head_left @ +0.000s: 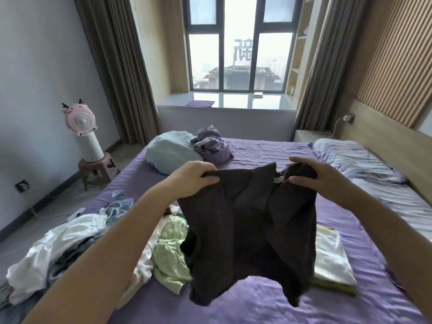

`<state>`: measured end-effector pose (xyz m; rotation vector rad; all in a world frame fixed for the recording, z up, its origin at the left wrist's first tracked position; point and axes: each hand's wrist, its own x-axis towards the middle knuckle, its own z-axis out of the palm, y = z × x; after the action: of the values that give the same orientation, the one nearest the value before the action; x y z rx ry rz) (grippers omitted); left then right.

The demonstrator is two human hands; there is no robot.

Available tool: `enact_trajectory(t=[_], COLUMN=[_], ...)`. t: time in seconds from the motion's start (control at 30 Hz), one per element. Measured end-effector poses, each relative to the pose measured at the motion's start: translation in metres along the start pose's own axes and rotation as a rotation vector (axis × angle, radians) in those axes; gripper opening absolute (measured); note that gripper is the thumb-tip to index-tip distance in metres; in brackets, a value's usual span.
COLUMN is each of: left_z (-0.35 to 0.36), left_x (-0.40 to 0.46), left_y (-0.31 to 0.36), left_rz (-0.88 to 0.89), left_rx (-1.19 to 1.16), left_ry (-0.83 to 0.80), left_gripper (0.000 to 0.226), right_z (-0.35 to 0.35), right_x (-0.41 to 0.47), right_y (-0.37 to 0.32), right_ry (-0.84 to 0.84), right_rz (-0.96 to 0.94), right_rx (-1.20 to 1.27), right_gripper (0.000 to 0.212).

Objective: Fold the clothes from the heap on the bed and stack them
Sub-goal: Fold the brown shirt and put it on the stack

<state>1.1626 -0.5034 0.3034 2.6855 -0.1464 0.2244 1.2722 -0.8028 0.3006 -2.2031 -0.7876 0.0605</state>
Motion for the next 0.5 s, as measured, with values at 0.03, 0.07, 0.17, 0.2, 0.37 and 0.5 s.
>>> enact_trajectory(t=[0.03, 0.07, 0.17, 0.2, 0.37, 0.5], left_z=[0.001, 0.004, 0.017, 0.021, 0.043, 0.051], left_x=[-0.004, -0.008, -0.024, -0.031, -0.066, -0.084], left_y=[-0.004, -0.009, -0.017, -0.019, -0.025, -0.021], left_rz=[-0.019, -0.041, -0.096, -0.097, -0.103, -0.134], left_rx=[-0.031, -0.051, -0.056, -0.059, -0.069, -0.041], left_ry=[0.016, 0.045, 0.187, 0.226, 0.218, 0.186], left_gripper=[0.017, 0.018, 0.023, 0.023, 0.022, 0.02], right_z=[-0.003, -0.004, 0.006, 0.011, 0.036, 0.05], right_x=[-0.003, -0.007, -0.027, -0.036, -0.075, -0.087], right_y=[0.004, 0.007, 0.021, 0.026, 0.053, 0.057], right_ry=[0.006, 0.023, 0.084, 0.084, -0.053, -0.039], right_rz=[0.017, 0.028, 0.041, 0.049, 0.092, 0.163], right_rx=[-0.029, -0.057, -0.162, -0.171, -0.132, -0.026], right_gripper=[0.035, 0.028, 0.021, 0.02, 0.014, 0.022])
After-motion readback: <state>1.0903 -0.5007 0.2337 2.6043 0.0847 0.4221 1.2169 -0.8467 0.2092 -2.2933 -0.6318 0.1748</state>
